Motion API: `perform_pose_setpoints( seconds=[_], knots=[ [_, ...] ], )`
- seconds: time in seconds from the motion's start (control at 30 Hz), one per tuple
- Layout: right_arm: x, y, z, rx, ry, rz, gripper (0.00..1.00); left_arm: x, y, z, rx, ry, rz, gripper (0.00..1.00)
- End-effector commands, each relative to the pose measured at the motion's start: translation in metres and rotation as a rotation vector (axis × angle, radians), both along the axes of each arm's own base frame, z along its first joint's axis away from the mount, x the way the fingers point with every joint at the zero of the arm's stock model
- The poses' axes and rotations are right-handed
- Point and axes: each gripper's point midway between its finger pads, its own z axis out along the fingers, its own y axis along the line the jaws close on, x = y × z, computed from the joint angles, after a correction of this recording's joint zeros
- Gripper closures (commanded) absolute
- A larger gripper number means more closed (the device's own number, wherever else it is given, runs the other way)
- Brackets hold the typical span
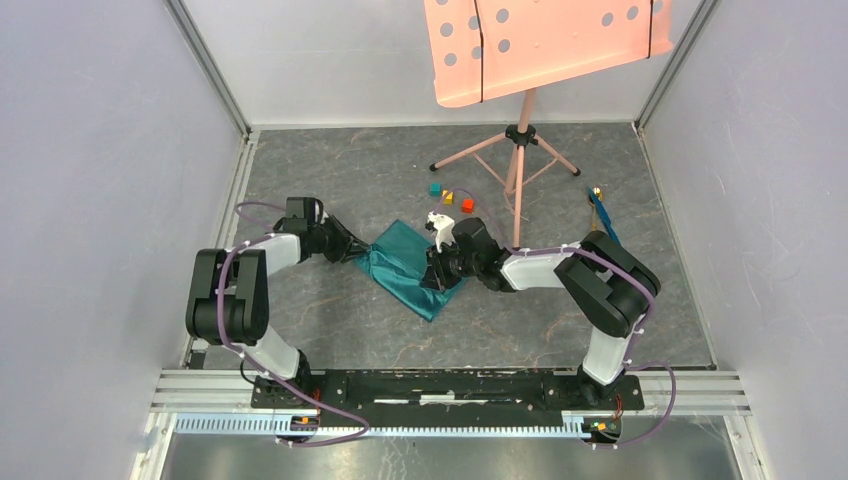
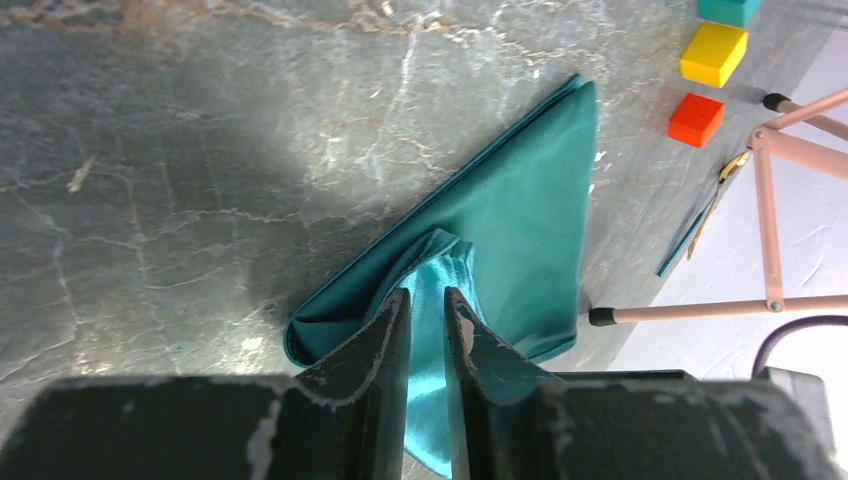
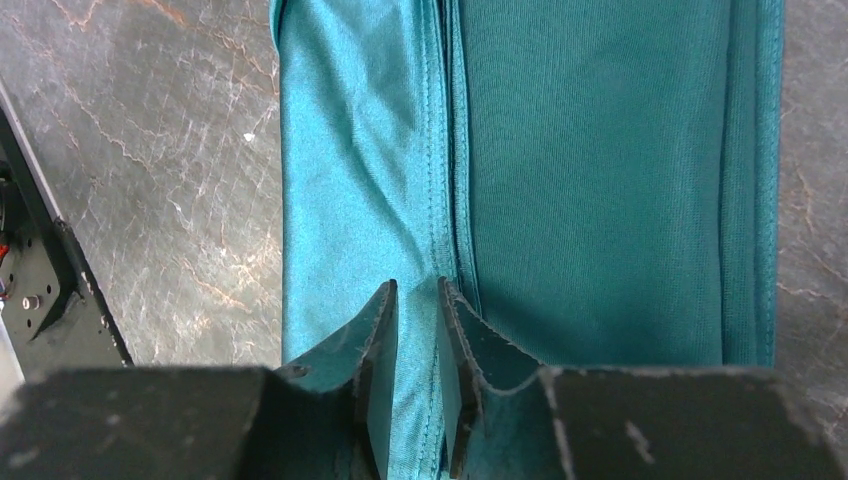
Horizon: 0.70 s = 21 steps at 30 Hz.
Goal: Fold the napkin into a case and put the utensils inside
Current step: Smooth out the 2/3-rectangle-folded napkin at the center of the board.
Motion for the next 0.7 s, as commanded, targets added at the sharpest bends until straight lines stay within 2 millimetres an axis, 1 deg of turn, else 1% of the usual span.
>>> perform_pose_setpoints(
  seconds=[0.0,0.07,0.23,0.37,0.4,0.43,0.5,0.57,0.67],
  knots=[
    [0.000,0.005,0.022,0.040,-0.036,0.037,0.72,0.015,-0.003,0.022,0.010,-0.091,-0.047,0.75],
    [-0.005,0.003,0.020,0.043,-0.029,0.045,0.70,0.019,-0.007,0.014,-0.020,-0.076,-0.039,0.77],
    [-0.021,-0.005,0.007,0.021,-0.014,0.053,0.69,0.028,-0.012,-0.007,-0.033,-0.053,-0.029,0.78],
    [-0.017,-0.008,0.010,-0.001,-0.039,0.039,0.66,0.029,-0.002,-0.021,0.038,-0.017,-0.008,0.78],
    [-0.014,-0.010,0.010,-0.017,-0.050,0.036,0.66,0.030,-0.002,-0.020,0.040,-0.018,-0.011,0.78],
    [-0.012,-0.008,0.015,-0.018,-0.064,0.038,0.65,0.029,-0.004,-0.016,0.031,-0.027,-0.018,0.76],
    [-0.008,-0.006,0.023,-0.015,-0.082,0.046,0.64,0.029,-0.008,-0.002,0.029,-0.058,-0.041,0.71],
    [-0.008,-0.002,0.029,-0.002,-0.086,0.059,0.62,0.026,-0.014,0.017,0.035,-0.086,-0.077,0.65],
    [-0.010,-0.002,0.031,0.005,-0.084,0.063,0.62,0.019,-0.018,0.042,0.032,-0.129,-0.100,0.55]
  ],
)
